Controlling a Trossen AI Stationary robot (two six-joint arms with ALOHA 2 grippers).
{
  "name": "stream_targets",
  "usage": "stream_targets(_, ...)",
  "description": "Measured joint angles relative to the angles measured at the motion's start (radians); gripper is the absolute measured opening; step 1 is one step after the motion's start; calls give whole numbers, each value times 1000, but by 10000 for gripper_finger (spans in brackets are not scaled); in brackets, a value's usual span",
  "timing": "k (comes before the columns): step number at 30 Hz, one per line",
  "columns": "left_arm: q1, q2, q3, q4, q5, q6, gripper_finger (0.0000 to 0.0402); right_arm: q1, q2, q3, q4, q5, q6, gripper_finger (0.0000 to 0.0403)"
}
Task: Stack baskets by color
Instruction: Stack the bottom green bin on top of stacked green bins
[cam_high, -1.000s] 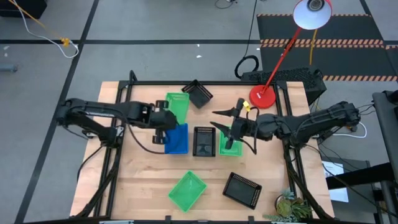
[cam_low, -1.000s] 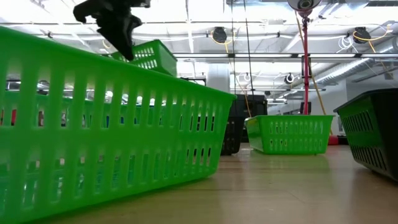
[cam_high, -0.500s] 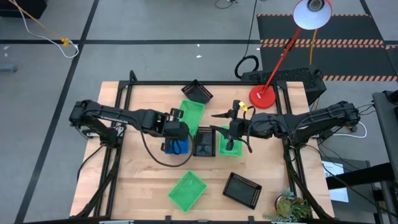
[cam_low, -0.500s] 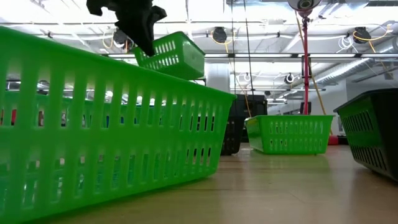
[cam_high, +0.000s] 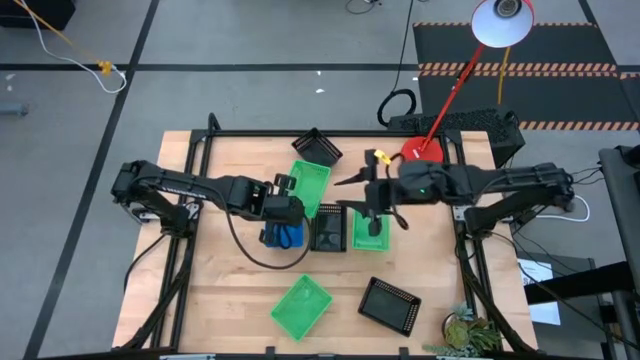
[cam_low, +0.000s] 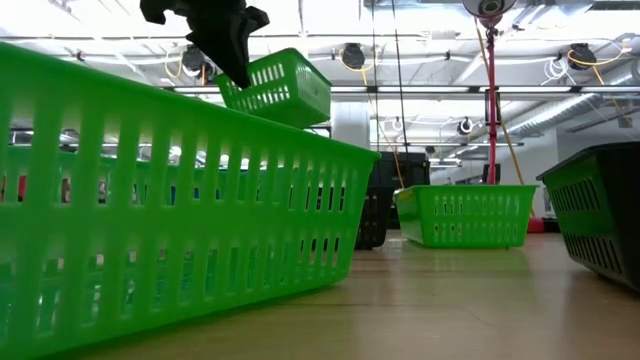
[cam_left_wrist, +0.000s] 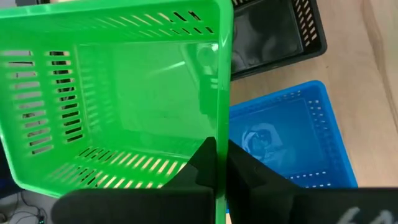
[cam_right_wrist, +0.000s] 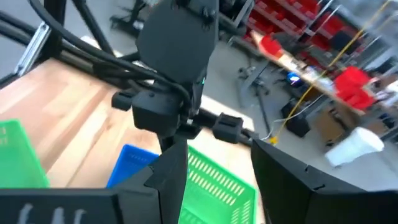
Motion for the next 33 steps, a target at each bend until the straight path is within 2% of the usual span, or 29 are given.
stream_targets(5, 0, 0, 0, 0, 0, 4, 21, -56, 73, 70, -102, -94, -16, 171)
stream_targets(11, 0, 0, 0, 0, 1, 11, 8, -117, 144, 75, -154, -200, -66, 171)
stream_targets(14, 0, 0, -1, 0, 1, 12, 14, -133, 183, 75, -171, -246, -92, 171)
stream_targets(18, 0, 0, -1, 2, 1, 17, 26, -136, 237, 75, -191, -279, -137, 171)
stream_targets(26, 0, 0, -1, 3, 2, 17, 10, -134, 320, 75, -188, -297, -212, 171)
stream_targets(30, 0, 0, -1, 3, 2, 18, 26, -134, 330, 75, -171, -297, -257, 171)
stream_targets(33, 0, 0, -1, 3, 2, 19, 20, -134, 329, 75, -160, -296, -274, 171)
